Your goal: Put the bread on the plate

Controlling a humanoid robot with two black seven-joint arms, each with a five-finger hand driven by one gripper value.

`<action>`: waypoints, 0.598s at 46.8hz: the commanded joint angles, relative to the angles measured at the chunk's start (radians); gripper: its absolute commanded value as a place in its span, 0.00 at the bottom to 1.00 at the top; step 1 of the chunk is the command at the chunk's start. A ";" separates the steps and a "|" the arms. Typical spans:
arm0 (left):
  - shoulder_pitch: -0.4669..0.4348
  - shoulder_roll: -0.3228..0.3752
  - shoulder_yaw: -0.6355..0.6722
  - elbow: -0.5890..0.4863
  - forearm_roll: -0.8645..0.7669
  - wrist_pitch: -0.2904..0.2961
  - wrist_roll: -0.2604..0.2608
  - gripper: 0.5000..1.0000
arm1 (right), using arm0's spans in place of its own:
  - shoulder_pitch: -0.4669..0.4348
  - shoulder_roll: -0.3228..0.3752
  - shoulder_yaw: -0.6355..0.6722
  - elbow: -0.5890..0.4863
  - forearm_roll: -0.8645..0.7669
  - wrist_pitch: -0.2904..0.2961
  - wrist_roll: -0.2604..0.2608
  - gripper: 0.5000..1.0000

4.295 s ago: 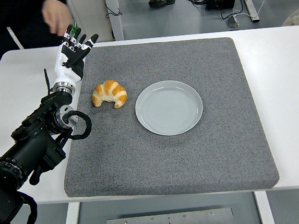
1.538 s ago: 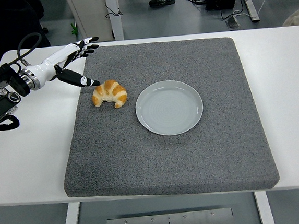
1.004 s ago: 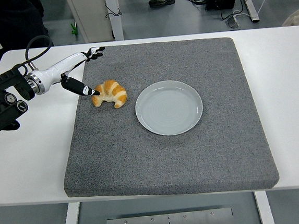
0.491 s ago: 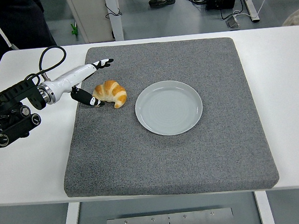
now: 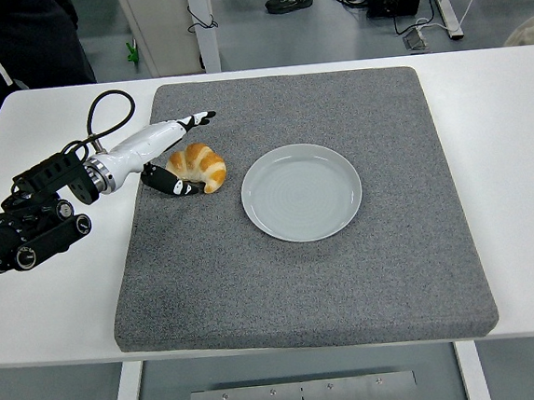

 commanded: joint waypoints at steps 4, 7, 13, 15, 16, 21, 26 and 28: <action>0.003 -0.016 0.004 0.010 0.000 0.035 -0.001 0.94 | 0.000 0.000 0.000 0.000 0.000 0.000 0.000 1.00; 0.009 -0.025 0.010 0.023 0.000 0.049 -0.003 0.93 | 0.000 0.000 0.000 0.000 0.000 -0.001 0.000 1.00; 0.009 -0.052 0.027 0.053 -0.001 0.060 -0.003 0.93 | 0.000 0.000 0.000 0.000 0.000 -0.001 0.000 1.00; 0.009 -0.056 0.030 0.061 -0.001 0.060 -0.003 0.93 | -0.002 0.000 0.000 0.000 0.000 -0.001 0.000 1.00; 0.009 -0.059 0.032 0.064 -0.001 0.060 -0.004 0.93 | 0.000 0.000 0.000 0.000 0.000 0.000 0.000 1.00; 0.015 -0.062 0.033 0.070 -0.003 0.060 -0.004 0.92 | -0.002 0.000 0.000 0.000 0.000 -0.001 0.000 1.00; 0.016 -0.076 0.033 0.084 -0.006 0.060 -0.006 0.91 | 0.000 0.000 0.000 0.000 0.000 -0.001 0.000 1.00; 0.016 -0.082 0.033 0.093 -0.008 0.060 -0.006 0.89 | 0.000 0.000 0.000 0.000 0.000 0.000 0.000 1.00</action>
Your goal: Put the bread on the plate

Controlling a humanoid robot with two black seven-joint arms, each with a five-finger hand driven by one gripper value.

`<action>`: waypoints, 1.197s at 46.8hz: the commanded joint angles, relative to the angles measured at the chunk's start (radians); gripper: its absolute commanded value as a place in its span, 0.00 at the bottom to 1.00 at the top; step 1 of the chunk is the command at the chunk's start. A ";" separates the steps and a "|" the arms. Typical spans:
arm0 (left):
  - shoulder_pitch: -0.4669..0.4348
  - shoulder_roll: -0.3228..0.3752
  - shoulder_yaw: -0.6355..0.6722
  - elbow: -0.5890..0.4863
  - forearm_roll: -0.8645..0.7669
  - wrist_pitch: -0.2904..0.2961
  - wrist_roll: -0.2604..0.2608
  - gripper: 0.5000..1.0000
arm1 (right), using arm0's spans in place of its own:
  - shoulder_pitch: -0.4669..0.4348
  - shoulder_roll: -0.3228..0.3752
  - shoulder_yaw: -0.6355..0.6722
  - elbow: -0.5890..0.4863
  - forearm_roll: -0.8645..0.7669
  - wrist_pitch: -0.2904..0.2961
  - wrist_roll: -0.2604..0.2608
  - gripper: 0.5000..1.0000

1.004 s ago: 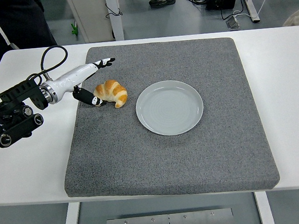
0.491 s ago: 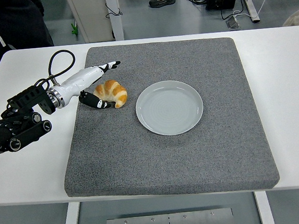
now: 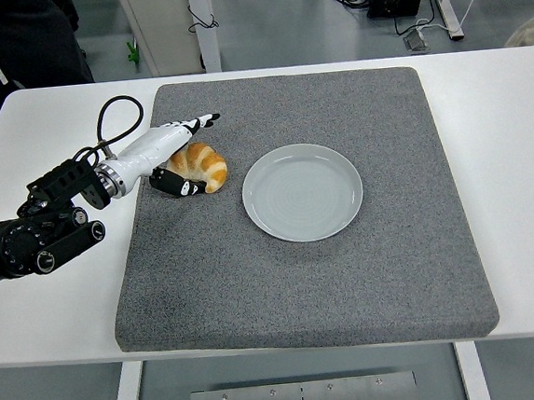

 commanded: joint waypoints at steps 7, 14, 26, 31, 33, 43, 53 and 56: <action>0.002 -0.022 0.000 0.026 -0.005 0.000 -0.002 0.84 | 0.000 0.000 0.000 0.000 0.000 0.001 0.000 1.00; 0.008 -0.023 0.000 0.030 -0.009 -0.002 -0.001 0.77 | 0.000 0.000 0.000 0.000 0.000 0.001 0.000 1.00; 0.008 -0.025 -0.002 0.030 -0.014 -0.012 -0.001 0.53 | 0.000 0.000 0.000 0.000 0.000 -0.001 0.000 1.00; 0.007 -0.026 -0.006 0.030 -0.016 -0.012 0.001 0.47 | -0.001 0.000 0.000 0.000 0.000 -0.001 0.000 1.00; 0.005 -0.028 -0.008 0.030 -0.016 -0.012 0.001 0.46 | 0.000 0.000 0.000 0.000 0.000 0.001 0.000 1.00; -0.002 -0.026 -0.009 0.029 -0.016 -0.017 0.001 0.38 | 0.000 0.000 0.000 0.000 0.000 -0.001 0.000 1.00; -0.021 -0.022 -0.017 0.026 -0.028 -0.017 0.001 0.36 | 0.000 0.000 0.000 0.000 0.000 0.001 0.002 1.00; -0.032 -0.017 -0.017 0.024 -0.040 -0.019 0.001 0.36 | 0.000 0.000 0.000 0.000 0.000 0.001 0.000 1.00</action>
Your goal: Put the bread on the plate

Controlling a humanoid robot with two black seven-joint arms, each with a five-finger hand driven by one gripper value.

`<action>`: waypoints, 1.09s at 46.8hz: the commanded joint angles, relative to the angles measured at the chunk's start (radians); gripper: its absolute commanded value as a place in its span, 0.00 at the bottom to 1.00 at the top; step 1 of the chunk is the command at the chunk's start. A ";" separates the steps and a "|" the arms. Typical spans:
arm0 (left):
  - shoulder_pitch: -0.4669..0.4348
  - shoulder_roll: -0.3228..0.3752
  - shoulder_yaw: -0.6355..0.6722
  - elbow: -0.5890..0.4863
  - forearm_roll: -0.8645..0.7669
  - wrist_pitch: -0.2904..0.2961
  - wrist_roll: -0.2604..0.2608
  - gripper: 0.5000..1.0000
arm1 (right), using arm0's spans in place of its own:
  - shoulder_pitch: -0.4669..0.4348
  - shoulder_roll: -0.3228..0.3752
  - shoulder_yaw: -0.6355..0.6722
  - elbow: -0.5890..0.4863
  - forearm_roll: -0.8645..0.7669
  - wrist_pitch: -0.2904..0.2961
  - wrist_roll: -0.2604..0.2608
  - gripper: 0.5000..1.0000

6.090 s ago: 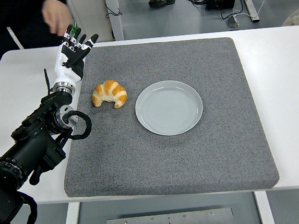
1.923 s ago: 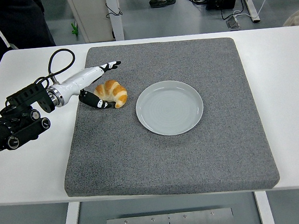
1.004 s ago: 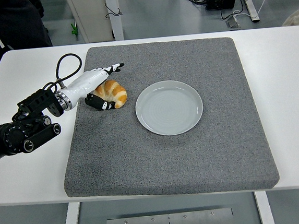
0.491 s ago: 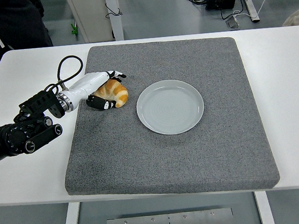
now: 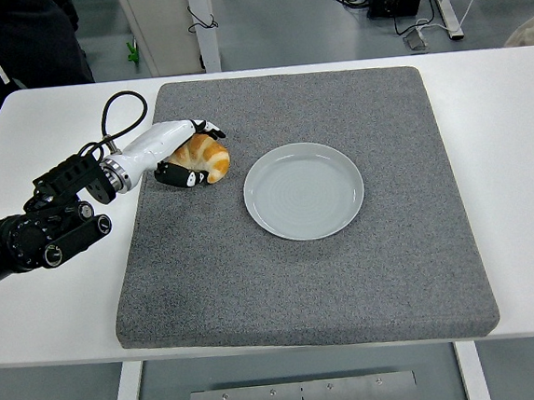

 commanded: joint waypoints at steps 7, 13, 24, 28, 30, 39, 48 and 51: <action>-0.045 0.016 -0.002 -0.001 -0.045 -0.014 -0.002 0.36 | 0.000 0.000 0.000 0.000 0.000 0.001 0.000 1.00; -0.073 0.046 -0.009 -0.002 -0.068 -0.044 -0.003 0.37 | -0.001 0.000 0.000 0.000 0.000 0.001 0.000 1.00; -0.095 0.056 -0.040 -0.002 -0.068 -0.052 -0.011 0.37 | 0.000 0.000 0.000 0.000 0.000 -0.001 0.000 1.00; -0.101 0.065 -0.045 -0.007 -0.068 -0.058 -0.013 0.37 | 0.000 0.000 0.000 0.000 0.000 -0.001 0.000 1.00; -0.108 0.069 -0.045 -0.008 -0.068 -0.060 -0.013 0.37 | 0.000 0.000 0.000 0.000 0.000 0.001 0.000 1.00; -0.127 0.064 -0.048 -0.013 -0.068 -0.064 -0.011 0.37 | 0.000 0.000 0.000 0.000 0.000 0.001 0.001 1.00; -0.139 0.043 -0.057 -0.034 -0.067 -0.064 -0.007 0.38 | 0.000 0.000 0.000 0.000 0.000 -0.001 0.001 1.00; -0.142 0.038 -0.059 -0.051 -0.065 -0.064 -0.007 0.38 | 0.000 0.000 0.000 0.000 0.000 0.001 0.000 1.00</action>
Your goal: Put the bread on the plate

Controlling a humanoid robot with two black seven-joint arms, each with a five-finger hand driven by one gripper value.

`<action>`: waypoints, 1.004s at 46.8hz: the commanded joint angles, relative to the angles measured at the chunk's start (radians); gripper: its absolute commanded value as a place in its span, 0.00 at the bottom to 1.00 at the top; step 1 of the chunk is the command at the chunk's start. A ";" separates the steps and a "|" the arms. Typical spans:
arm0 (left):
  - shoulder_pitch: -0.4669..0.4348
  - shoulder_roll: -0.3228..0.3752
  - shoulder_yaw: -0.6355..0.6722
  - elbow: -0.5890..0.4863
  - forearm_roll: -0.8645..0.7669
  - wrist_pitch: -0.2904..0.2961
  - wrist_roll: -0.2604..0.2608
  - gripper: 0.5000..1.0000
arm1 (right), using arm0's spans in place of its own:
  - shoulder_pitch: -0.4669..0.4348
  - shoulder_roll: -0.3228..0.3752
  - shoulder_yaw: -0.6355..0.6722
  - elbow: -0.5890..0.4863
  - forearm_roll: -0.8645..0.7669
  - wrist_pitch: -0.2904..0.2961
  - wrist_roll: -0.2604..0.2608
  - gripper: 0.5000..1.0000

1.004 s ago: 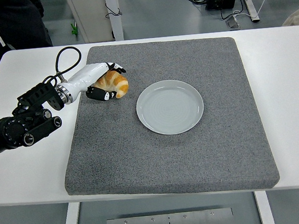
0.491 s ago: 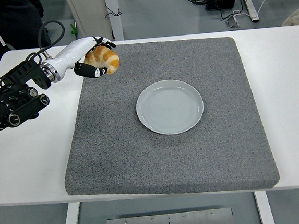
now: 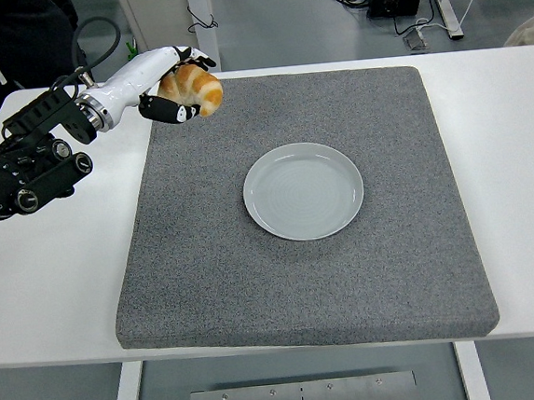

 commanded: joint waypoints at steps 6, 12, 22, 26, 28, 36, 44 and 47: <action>-0.013 -0.011 -0.002 -0.056 0.002 0.000 -0.001 0.39 | 0.000 0.000 0.000 0.000 0.000 0.001 0.000 1.00; -0.018 -0.033 -0.002 -0.080 0.003 0.002 0.002 0.39 | 0.000 0.000 0.000 0.000 0.000 0.001 0.000 1.00; -0.032 -0.077 -0.009 -0.097 0.012 0.002 0.005 0.39 | 0.000 0.000 0.000 0.000 0.000 -0.001 0.000 1.00; -0.040 -0.083 -0.009 -0.119 0.012 0.003 0.005 0.39 | -0.002 0.000 0.000 0.000 0.000 0.001 0.000 1.00; -0.041 -0.092 -0.009 -0.125 0.014 0.003 0.007 0.39 | 0.000 0.000 0.000 0.000 0.000 0.001 0.000 1.00; -0.043 -0.132 -0.007 -0.127 0.020 0.005 0.007 0.40 | 0.000 0.000 0.000 0.000 0.000 0.001 0.000 1.00; -0.041 -0.175 -0.007 -0.127 0.063 0.011 0.008 0.40 | 0.000 0.000 0.000 0.000 0.000 0.001 0.000 1.00; -0.040 -0.189 -0.007 -0.127 0.071 0.012 0.008 0.41 | 0.000 0.000 0.000 0.000 0.000 -0.001 0.000 1.00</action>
